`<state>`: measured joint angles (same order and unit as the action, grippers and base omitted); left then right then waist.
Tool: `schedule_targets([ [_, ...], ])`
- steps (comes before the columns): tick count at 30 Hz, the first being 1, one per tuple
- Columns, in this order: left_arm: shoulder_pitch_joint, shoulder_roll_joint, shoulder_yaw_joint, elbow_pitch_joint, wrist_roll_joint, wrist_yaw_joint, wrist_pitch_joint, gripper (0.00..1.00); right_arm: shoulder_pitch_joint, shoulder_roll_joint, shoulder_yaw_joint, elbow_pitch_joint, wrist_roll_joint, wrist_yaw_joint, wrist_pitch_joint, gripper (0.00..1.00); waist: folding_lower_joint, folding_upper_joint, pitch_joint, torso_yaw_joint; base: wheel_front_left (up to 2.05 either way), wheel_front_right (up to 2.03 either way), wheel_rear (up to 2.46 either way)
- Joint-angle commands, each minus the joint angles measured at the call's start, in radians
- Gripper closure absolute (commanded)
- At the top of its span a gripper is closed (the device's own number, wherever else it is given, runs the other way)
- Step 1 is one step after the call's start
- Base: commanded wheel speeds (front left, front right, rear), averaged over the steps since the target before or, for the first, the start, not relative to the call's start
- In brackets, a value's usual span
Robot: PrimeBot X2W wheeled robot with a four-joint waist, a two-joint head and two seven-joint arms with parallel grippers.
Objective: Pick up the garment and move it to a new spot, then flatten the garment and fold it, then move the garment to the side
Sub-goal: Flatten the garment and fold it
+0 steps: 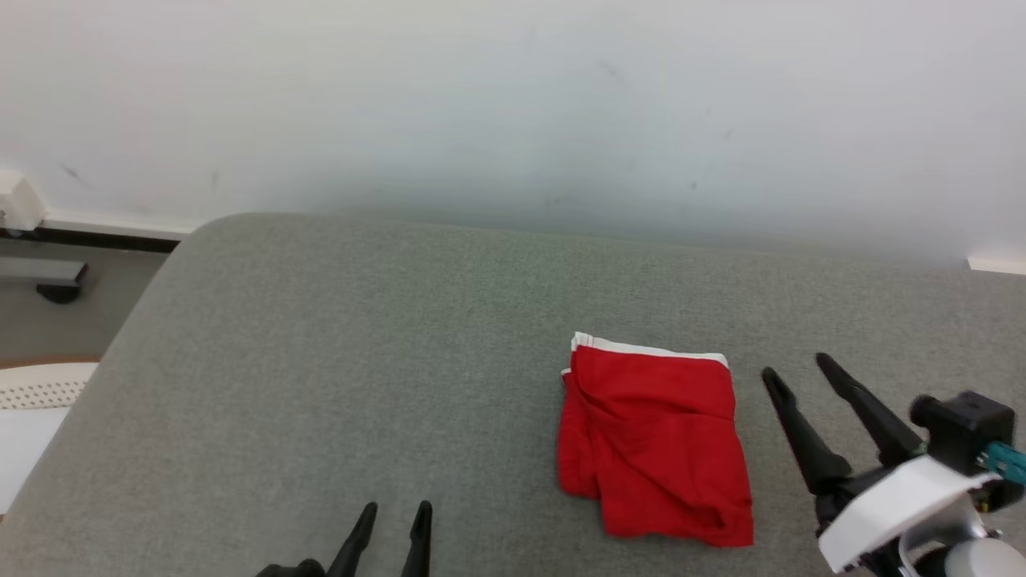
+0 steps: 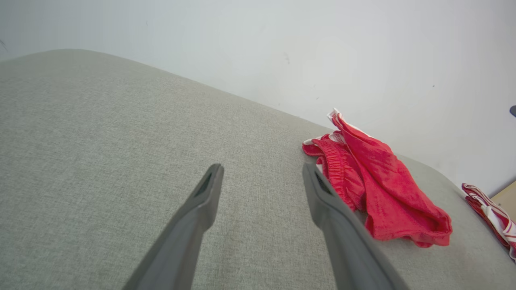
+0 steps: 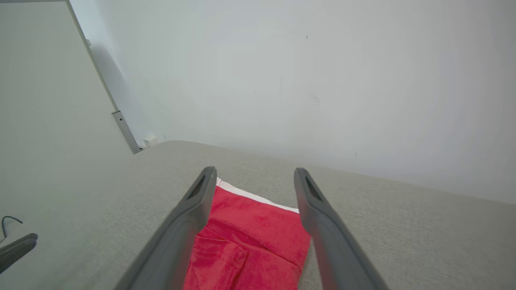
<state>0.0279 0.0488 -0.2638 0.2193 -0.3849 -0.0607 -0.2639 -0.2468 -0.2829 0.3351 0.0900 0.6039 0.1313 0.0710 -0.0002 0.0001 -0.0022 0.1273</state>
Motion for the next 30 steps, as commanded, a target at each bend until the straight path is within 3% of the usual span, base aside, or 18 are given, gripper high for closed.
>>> schedule_targets([
  [1, 0.013, 0.004, 0.008, -0.004, 0.01, 0.001, 0.0, 0.0, 0.031, -0.012, -0.016, -0.008, -0.014, -0.002, -0.019, 0.0, 0.0002, -0.0001, -0.015, -0.02, 0.0, 0.0, 0.0],
  [8, 0.045, 0.004, 0.054, -0.031, 0.056, -0.009, 0.0, 0.0, 0.234, -0.08, -0.196, 0.007, -0.114, -0.002, -0.198, 0.0, 0.0002, -0.0001, -0.046, -0.054, 0.0, 0.0, 0.0],
  [12, 0.065, 0.004, 0.076, -0.046, 0.071, -0.013, 0.0, 0.0, 0.323, -0.062, -0.278, 0.06, -0.15, -0.002, -0.279, 0.0, 0.0002, -0.0001, -0.055, -0.067, 0.0, 0.0, 0.0],
  [21, 0.076, 0.004, 0.092, -0.061, 0.097, -0.018, 0.0, 0.0, 0.309, -0.05, -0.292, 0.074, -0.168, -0.002, -0.328, 0.0, 0.0002, -0.0001, -0.044, -0.077, 0.0, 0.0, 0.0],
  [22, 0.072, 0.004, 0.094, -0.062, 0.1, -0.019, 0.0, 0.0, 0.298, -0.055, -0.278, 0.068, -0.164, -0.002, -0.324, 0.3, 0.0002, -0.0001, -0.041, -0.075, 0.0, 0.0, 0.0],
  [23, 0.069, 0.004, 0.094, -0.062, 0.103, -0.021, 0.0, 0.0, 0.284, -0.062, -0.256, 0.062, -0.157, -0.002, -0.315, 0.73, 0.0002, -0.0001, -0.038, -0.072, 0.0, 0.0, 0.0],
  [24, 0.065, 0.004, 0.095, -0.061, 0.107, -0.022, 0.0, 0.0, 0.265, -0.068, -0.234, 0.054, -0.148, -0.002, -0.305, 1.0, 0.0002, -0.0001, -0.033, -0.068, 0.0, 0.0, 0.0],
  [30, 0.045, 0.004, 0.094, -0.057, 0.123, -0.031, 0.0, 0.0, 0.124, -0.09, -0.046, 0.079, -0.118, -0.002, -0.221, 1.0, 0.0002, -0.0001, -0.004, -0.039, 0.0, 0.0, 0.0],
])
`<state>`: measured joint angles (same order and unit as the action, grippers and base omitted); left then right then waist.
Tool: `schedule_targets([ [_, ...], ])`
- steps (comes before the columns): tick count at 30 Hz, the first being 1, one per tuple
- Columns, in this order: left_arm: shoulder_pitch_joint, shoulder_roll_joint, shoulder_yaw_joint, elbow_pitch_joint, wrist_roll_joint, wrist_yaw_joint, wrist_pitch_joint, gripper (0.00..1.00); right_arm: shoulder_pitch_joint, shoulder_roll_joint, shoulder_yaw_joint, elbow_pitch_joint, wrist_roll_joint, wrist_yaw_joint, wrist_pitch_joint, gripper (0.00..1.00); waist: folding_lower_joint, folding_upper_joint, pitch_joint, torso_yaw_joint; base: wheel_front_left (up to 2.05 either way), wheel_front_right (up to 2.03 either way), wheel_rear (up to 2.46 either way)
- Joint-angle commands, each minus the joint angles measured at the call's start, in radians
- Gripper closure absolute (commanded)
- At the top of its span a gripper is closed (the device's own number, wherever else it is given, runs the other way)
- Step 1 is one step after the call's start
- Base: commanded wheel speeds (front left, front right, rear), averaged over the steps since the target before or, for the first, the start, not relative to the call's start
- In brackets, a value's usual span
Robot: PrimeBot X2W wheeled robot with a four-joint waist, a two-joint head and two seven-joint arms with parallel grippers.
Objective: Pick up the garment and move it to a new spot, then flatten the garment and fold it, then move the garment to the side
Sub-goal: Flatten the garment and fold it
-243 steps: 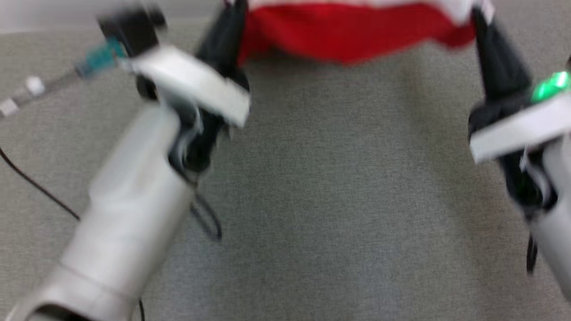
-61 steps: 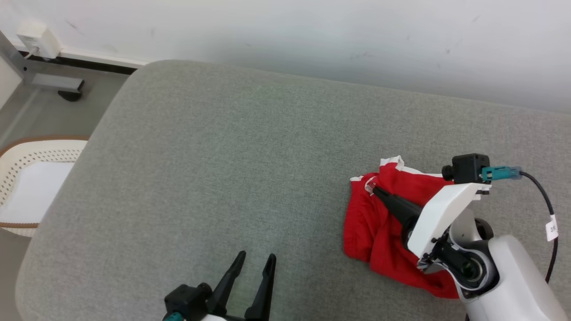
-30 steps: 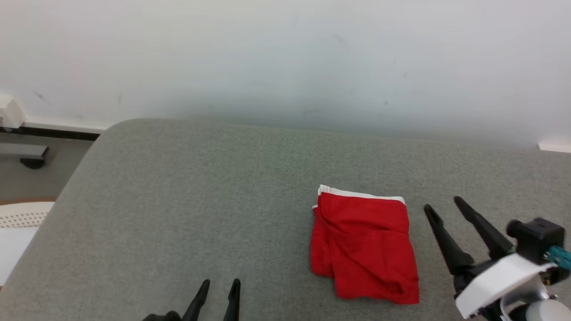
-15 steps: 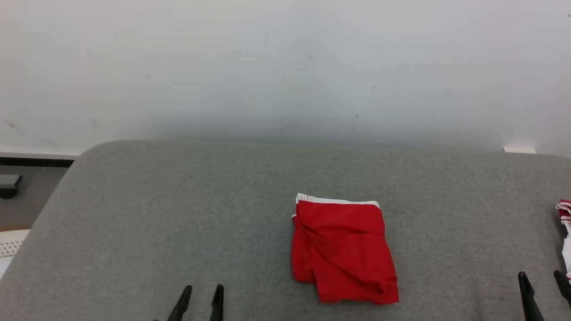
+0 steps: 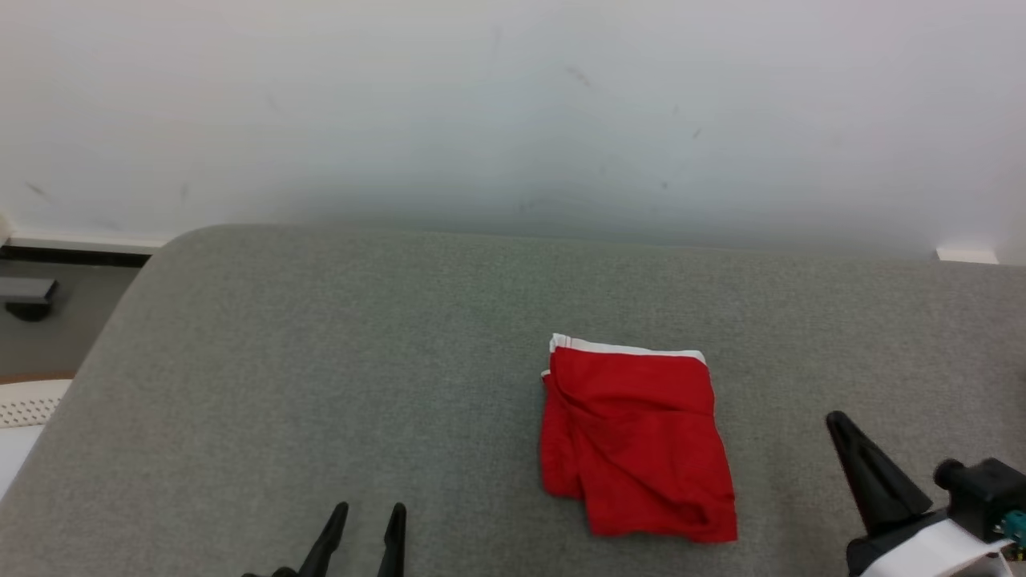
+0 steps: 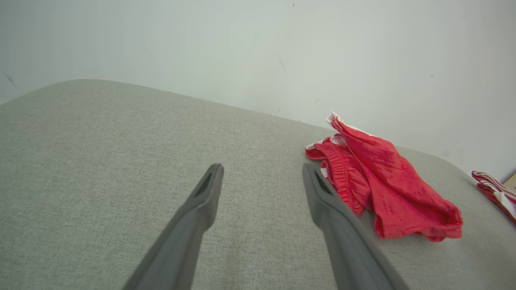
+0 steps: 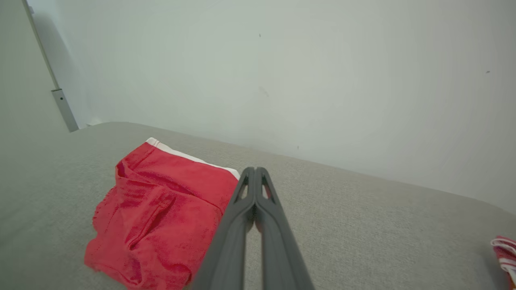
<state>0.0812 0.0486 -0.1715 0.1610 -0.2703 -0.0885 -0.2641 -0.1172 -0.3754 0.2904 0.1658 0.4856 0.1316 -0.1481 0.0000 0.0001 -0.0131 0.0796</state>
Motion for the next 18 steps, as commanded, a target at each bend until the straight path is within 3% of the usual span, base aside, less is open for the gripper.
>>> schedule_targets([
  [1, -0.012, 0.004, 0.0, 0.002, 0.009, -0.005, 0.0, 0.0, -0.03, 0.01, 0.028, 0.024, 0.015, -0.002, 0.007, 1.0, 0.0, -0.0001, 0.012, 0.016, 0.0, 0.0, 0.0],
  [12, -0.061, 0.004, -0.036, 0.004, -0.015, -0.001, 0.0, 0.0, -0.223, 0.089, 0.27, 0.348, 0.099, -0.002, 0.004, 1.0, 0.0, -0.0001, 0.075, 0.107, 0.0, 0.0, 0.0],
  [18, -0.076, 0.004, -0.043, 0.007, -0.024, 0.004, 0.0, 0.0, -0.285, 0.116, 0.364, 0.448, 0.132, -0.002, -0.023, 1.0, 0.0, -0.0001, 0.09, 0.14, 0.0, 0.0, 0.0],
])
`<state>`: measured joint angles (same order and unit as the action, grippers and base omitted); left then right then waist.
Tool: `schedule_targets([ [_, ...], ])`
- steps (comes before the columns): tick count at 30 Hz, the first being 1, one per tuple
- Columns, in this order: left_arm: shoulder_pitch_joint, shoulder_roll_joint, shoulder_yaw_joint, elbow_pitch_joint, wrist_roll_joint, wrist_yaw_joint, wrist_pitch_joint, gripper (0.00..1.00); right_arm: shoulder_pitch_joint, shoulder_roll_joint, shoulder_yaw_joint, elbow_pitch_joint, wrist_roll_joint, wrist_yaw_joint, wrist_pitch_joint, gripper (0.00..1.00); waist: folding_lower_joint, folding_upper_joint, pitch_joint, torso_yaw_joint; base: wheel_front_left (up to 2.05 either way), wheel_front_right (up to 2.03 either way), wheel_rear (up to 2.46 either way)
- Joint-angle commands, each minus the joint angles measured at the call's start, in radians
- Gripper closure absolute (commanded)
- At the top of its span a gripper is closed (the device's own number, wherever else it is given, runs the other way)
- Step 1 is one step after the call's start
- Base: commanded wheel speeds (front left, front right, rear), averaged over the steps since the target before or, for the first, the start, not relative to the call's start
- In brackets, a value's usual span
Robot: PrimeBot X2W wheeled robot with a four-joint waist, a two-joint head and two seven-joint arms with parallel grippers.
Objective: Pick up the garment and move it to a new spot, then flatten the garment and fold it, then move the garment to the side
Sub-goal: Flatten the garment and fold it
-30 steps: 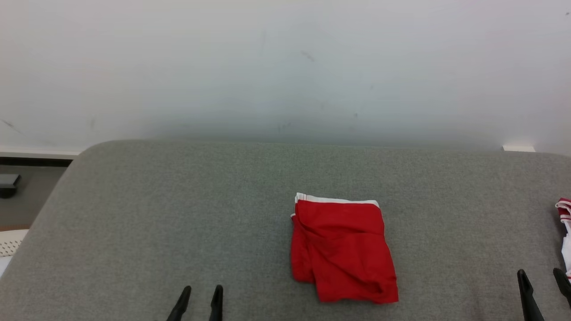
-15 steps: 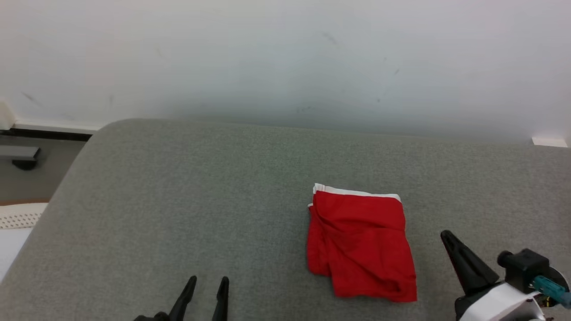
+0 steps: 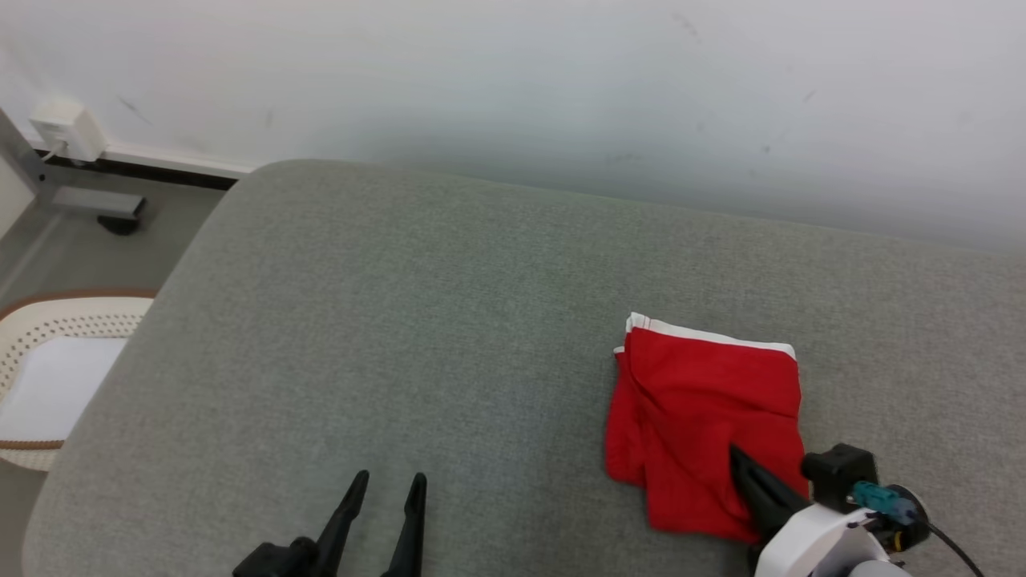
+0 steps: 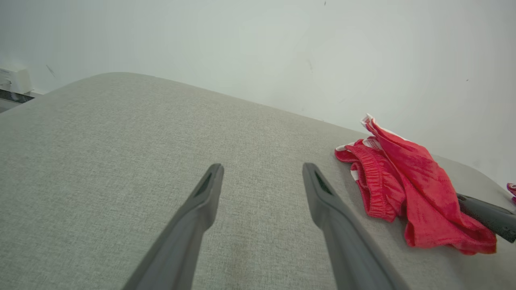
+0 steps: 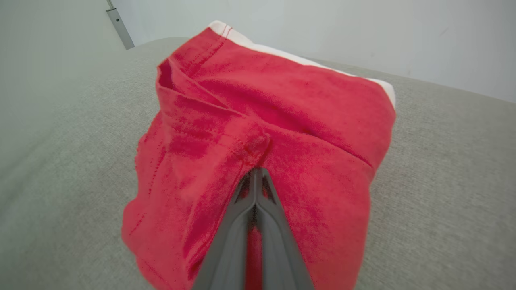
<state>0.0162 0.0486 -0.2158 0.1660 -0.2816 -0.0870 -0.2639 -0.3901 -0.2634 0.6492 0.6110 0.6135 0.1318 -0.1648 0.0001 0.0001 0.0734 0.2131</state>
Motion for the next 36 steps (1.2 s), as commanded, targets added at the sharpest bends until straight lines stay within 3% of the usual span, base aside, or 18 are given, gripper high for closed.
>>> schedule_targets([
  [1, -0.012, 0.004, 0.0, 0.003, -0.014, 0.003, 0.0, 0.0, -0.022, 0.006, 0.021, 0.012, 0.009, -0.003, -0.011, 1.0, -0.0001, -0.0001, 0.004, 0.011, 0.0, 0.0, 0.0],
  [6, -0.005, 0.004, 0.001, 0.003, -0.019, 0.008, 0.0, 0.0, -0.054, 0.036, 0.11, 0.022, 0.038, -0.003, -0.028, 1.0, -0.0001, -0.0001, -0.004, 0.024, 0.0, 0.0, 0.0],
  [14, 0.012, 0.004, 0.009, 0.0, -0.019, 0.014, 0.0, 0.0, -0.078, 0.059, 0.249, 0.016, 0.101, -0.003, 0.052, 1.0, -0.0001, -0.0001, -0.024, -0.006, 0.0, 0.0, 0.0],
  [20, 0.023, 0.004, 0.015, 0.004, -0.002, 0.009, 0.0, 0.0, -0.069, 0.026, 0.211, -0.017, 0.129, -0.003, -0.03, 1.0, -0.0001, -0.0001, -0.059, -0.069, 0.0, 0.0, 0.0],
  [21, 0.026, 0.004, 0.018, 0.005, 0.0, 0.009, 0.0, 0.0, -0.06, 0.013, 0.19, -0.023, 0.126, -0.003, -0.046, 0.92, -0.0001, -0.0001, -0.067, -0.08, 0.0, 0.0, 0.0],
  [23, 0.031, 0.004, 0.025, 0.005, 0.006, 0.009, 0.0, 0.0, -0.033, -0.013, 0.138, -0.04, 0.116, -0.003, -0.072, 0.38, -0.0001, -0.0001, -0.081, -0.104, 0.0, 0.0, 0.0],
  [24, 0.032, 0.004, 0.028, 0.005, 0.005, 0.01, 0.0, 0.0, -0.021, -0.027, 0.11, -0.051, 0.111, -0.003, -0.08, 0.0, -0.0001, -0.0001, -0.084, -0.116, 0.0, 0.0, 0.0],
  [28, 0.035, 0.004, 0.036, 0.011, 0.021, 0.005, 0.0, 0.0, 0.045, -0.091, -0.025, -0.105, 0.083, -0.003, -0.096, 0.0, -0.0001, -0.0001, -0.096, -0.156, 0.0, 0.0, 0.0],
  [29, 0.035, 0.004, 0.036, 0.011, 0.021, 0.005, 0.0, 0.0, 0.045, -0.091, -0.025, -0.105, 0.083, -0.003, -0.096, 0.0, -0.0001, -0.0001, -0.096, -0.156, 0.0, 0.0, 0.0],
  [36, 0.048, 0.004, 0.049, 0.021, 0.037, 0.0, 0.0, 0.0, 0.217, -0.143, -0.308, -0.218, 0.027, -0.003, -0.1, 0.0, -0.0001, -0.0001, -0.104, -0.206, 0.0, 0.0, 0.0],
])
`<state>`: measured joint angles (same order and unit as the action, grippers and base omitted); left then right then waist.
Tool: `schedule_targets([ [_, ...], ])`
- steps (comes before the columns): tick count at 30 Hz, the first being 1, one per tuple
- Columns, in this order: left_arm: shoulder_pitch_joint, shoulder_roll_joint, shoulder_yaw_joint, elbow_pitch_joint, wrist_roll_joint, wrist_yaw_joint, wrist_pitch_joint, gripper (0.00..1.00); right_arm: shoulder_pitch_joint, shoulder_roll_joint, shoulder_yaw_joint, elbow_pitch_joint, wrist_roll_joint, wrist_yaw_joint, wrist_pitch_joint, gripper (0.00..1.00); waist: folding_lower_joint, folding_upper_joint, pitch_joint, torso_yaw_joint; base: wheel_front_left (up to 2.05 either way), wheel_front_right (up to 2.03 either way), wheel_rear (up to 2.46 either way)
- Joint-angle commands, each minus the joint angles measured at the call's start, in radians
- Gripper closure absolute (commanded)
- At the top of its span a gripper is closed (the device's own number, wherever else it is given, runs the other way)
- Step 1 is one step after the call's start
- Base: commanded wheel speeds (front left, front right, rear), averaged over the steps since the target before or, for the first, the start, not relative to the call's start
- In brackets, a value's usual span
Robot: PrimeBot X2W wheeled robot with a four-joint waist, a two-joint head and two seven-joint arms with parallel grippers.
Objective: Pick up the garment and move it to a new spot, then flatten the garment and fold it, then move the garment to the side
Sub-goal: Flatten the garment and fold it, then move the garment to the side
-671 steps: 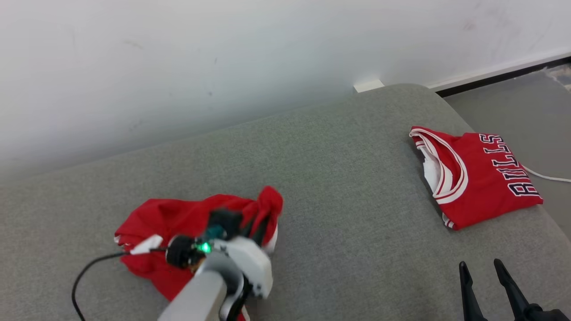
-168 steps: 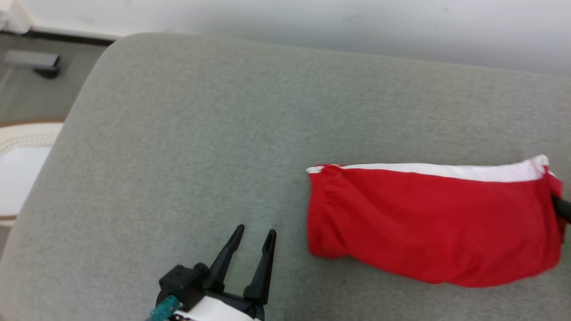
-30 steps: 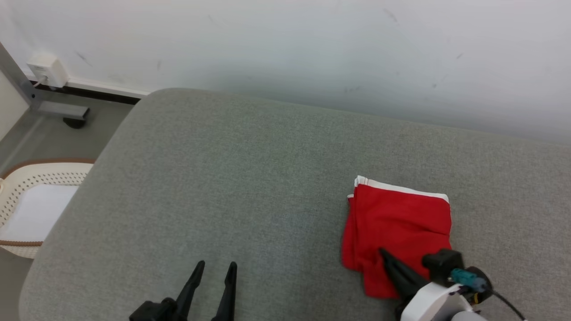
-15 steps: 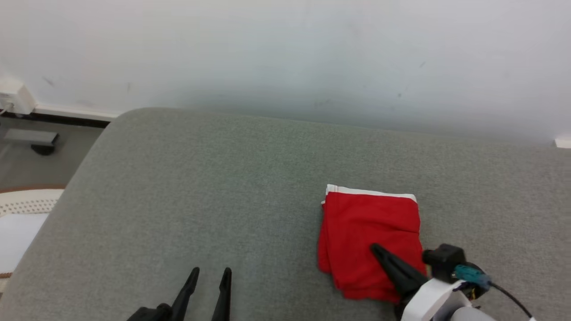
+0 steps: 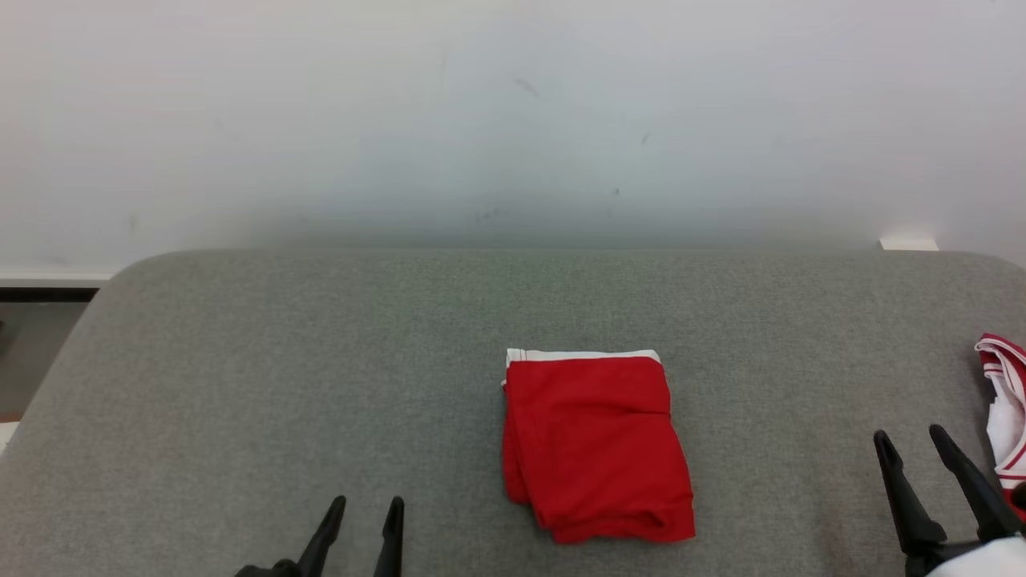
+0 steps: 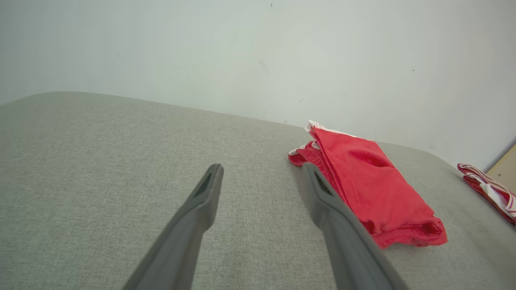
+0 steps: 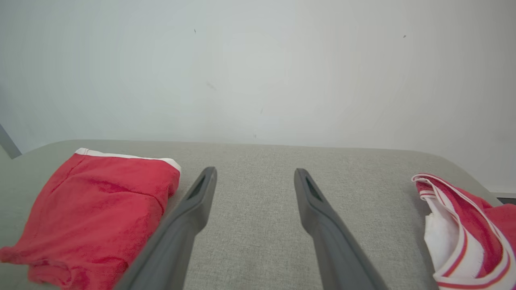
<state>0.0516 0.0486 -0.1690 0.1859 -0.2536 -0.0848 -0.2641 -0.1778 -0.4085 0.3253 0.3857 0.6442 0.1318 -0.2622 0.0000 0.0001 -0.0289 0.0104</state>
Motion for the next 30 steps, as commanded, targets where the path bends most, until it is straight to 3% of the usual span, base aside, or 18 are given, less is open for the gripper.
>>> schedule_targets([
  [1, 0.016, 0.004, 0.004, 0.001, 0.009, -0.003, 0.0, 0.0, 0.034, 0.008, -0.017, -0.013, -0.009, -0.003, -0.002, 0.0, 0.0, -0.0001, -0.002, -0.008, 0.0, 0.0, 0.0],
  [8, 0.029, 0.004, 0.021, 0.004, 0.014, -0.006, 0.0, 0.0, 0.187, 0.022, -0.108, -0.03, -0.06, -0.003, -0.003, 0.0, 0.0, -0.0001, -0.002, -0.013, 0.0, 0.0, 0.0],
  [17, 0.031, 0.004, 0.02, -0.017, 0.012, -0.005, 0.0, 0.0, 0.17, 0.03, -0.139, -0.049, -0.069, -0.003, -0.003, 0.0, 0.0, -0.0001, 0.013, 0.012, 0.0, 0.0, 0.0],
  [22, 0.02, 0.004, 0.016, -0.023, 0.007, -0.006, 0.0, 0.0, 0.111, 0.009, -0.132, -0.093, 0.096, -0.003, 0.094, 0.0, 0.0, -0.0001, 0.029, 0.041, 0.0, 0.0, 0.0],
  [30, -0.029, 0.004, 0.001, -0.032, 0.001, -0.01, 0.0, 0.0, -0.017, -0.09, -0.115, -0.206, 0.488, -0.003, 0.508, 0.0, 0.0, -0.0001, 0.108, 0.118, 0.0, 0.0, 0.0],
])
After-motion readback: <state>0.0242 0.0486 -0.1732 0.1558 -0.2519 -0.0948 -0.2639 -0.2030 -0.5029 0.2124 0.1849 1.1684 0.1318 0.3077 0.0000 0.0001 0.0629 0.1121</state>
